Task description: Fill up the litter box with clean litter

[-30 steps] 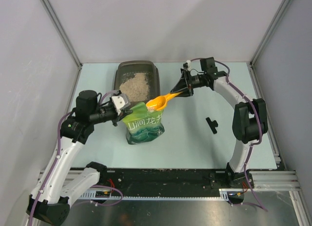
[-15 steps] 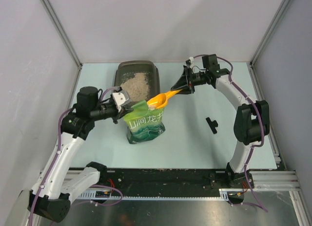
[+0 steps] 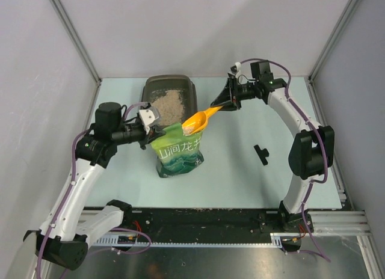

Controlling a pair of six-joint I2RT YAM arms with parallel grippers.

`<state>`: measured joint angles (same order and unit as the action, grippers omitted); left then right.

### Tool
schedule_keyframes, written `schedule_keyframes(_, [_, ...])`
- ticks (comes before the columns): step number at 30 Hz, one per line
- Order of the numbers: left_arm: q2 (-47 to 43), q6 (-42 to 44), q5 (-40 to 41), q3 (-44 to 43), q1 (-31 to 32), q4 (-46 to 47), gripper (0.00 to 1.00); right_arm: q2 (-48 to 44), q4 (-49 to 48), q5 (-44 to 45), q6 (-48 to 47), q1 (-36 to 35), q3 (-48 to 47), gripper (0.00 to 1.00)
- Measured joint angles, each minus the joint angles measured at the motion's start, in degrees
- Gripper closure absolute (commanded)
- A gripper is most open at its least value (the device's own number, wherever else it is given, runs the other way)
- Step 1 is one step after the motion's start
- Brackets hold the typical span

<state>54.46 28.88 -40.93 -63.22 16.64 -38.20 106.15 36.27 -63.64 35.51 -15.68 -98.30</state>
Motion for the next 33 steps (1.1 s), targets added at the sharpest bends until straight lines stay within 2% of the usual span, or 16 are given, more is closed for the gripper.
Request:
schedule_keyframes(6, [-0.79,0.04,0.35,0.00,0.13,-0.11,1.00,0.02,-6.23,-6.86,4.59,2.16,5.22,1.00])
schedule_keyframes(17, [-1.33,0.13,0.48,0.20,0.17,-0.33,1.00,-0.09,-11.10,-11.52,6.29,4.44,7.76,1.00])
schedule_keyframes(23, [-1.77,0.20,0.70,0.66,0.17,-0.31,1.00,0.22,-18.36,-16.20,12.46,5.33,14.23,1.00])
schedule_keyframes(33, [-2.16,0.68,2.01,0.70,0.35,-0.28,1.00,2.08,-32.63,-18.40,23.30,6.73,14.93,1.00])
